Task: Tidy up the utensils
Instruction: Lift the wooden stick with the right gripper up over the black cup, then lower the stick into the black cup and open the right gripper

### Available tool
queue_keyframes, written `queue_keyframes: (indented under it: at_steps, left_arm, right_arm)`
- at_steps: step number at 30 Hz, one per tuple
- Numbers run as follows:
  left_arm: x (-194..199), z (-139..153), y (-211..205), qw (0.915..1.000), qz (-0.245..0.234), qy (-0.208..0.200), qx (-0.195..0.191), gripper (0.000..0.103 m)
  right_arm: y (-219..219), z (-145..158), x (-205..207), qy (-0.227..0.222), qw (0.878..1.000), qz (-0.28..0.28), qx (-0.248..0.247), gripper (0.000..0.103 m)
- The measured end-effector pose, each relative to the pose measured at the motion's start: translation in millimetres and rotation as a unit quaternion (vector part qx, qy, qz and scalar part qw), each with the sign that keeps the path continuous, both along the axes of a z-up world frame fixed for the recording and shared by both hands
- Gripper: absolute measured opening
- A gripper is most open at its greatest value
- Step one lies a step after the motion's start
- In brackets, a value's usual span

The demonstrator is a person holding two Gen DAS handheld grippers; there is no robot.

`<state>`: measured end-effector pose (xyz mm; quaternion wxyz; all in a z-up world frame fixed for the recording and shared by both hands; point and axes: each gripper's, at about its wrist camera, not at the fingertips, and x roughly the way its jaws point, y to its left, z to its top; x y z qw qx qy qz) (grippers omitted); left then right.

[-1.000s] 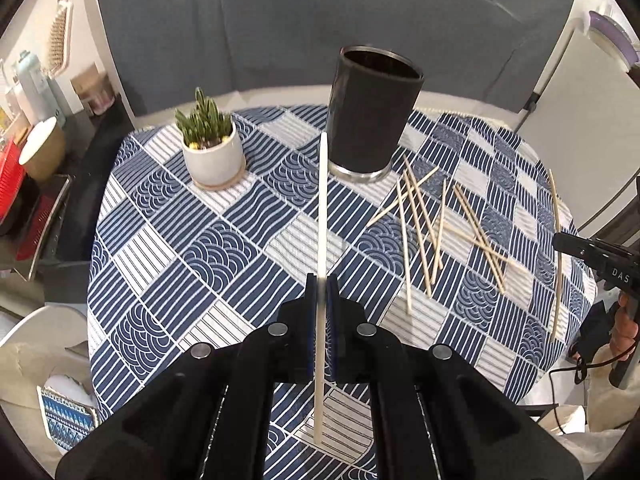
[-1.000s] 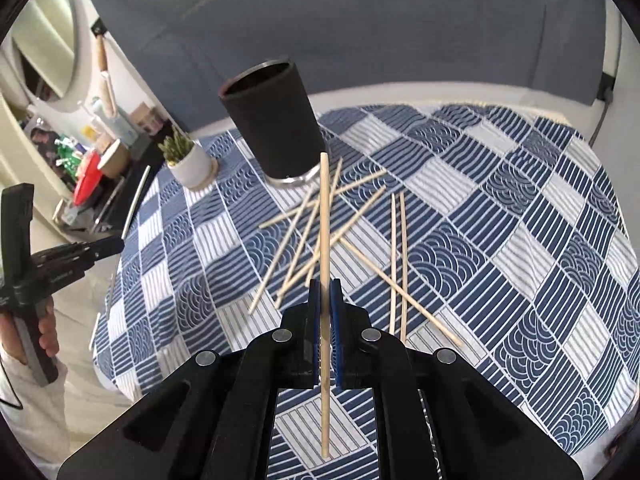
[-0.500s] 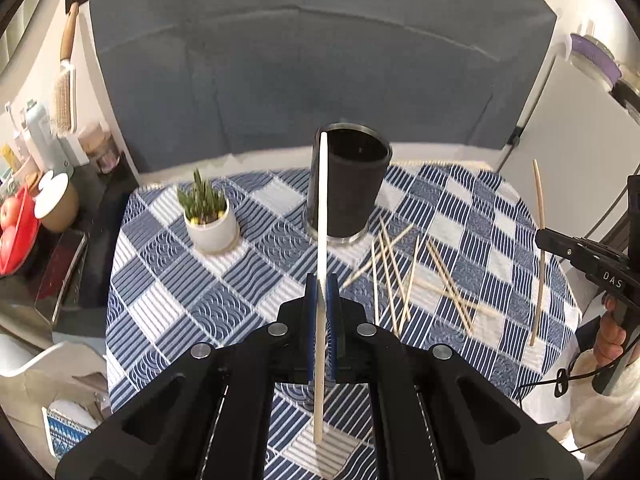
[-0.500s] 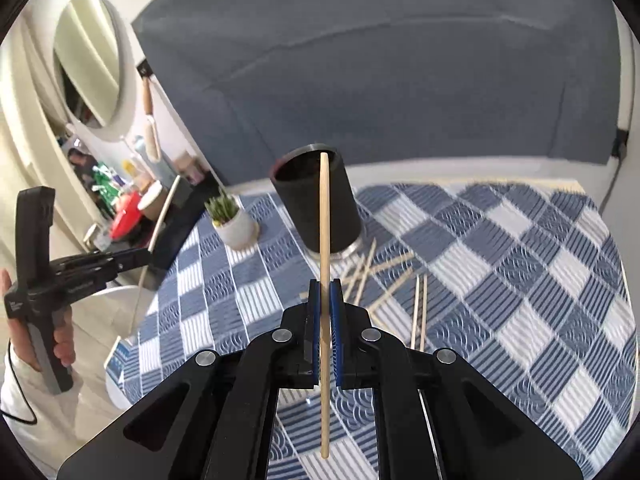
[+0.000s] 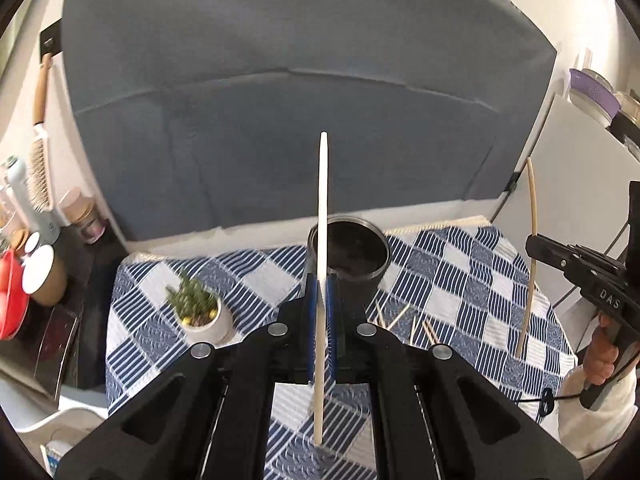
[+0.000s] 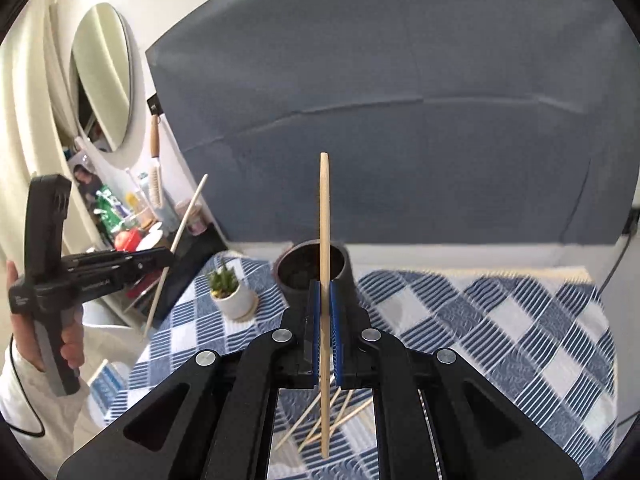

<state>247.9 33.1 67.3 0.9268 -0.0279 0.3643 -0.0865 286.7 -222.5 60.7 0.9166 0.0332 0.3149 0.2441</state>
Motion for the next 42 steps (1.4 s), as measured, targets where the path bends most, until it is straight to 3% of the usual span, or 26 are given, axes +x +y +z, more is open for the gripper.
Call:
queue_keyframes:
  at_steps: [10,15,22,32,42]
  left_arm:
    - [51,6,-3,0.9986,-0.034,-0.025,-0.032,0.005]
    - [61,6,-5,0.9923,-0.091,-0.067,-0.052,0.005]
    - [84,4,0,0.9835,-0.118,-0.093,-0.102,0.005]
    - [119,-22,10,0.9682,-0.131,-0.144,-0.157,0.005]
    - [142,-59,16,0.9615,-0.134,-0.127,-0.203,0.005]
  right_arm:
    - [23,19,43,-0.039,0.999,0.026,-0.003,0.005]
    - [33,17,63,-0.057,0.997,0.042,0.012,0.005]
    - [39,15,87,-0.07,0.994,0.068,0.054,0.005]
    - [57,3,123,-0.09,0.988,0.102,0.071,0.005]
    - [69,-31,164,-0.071,0.987,0.107,0.093,0.005]
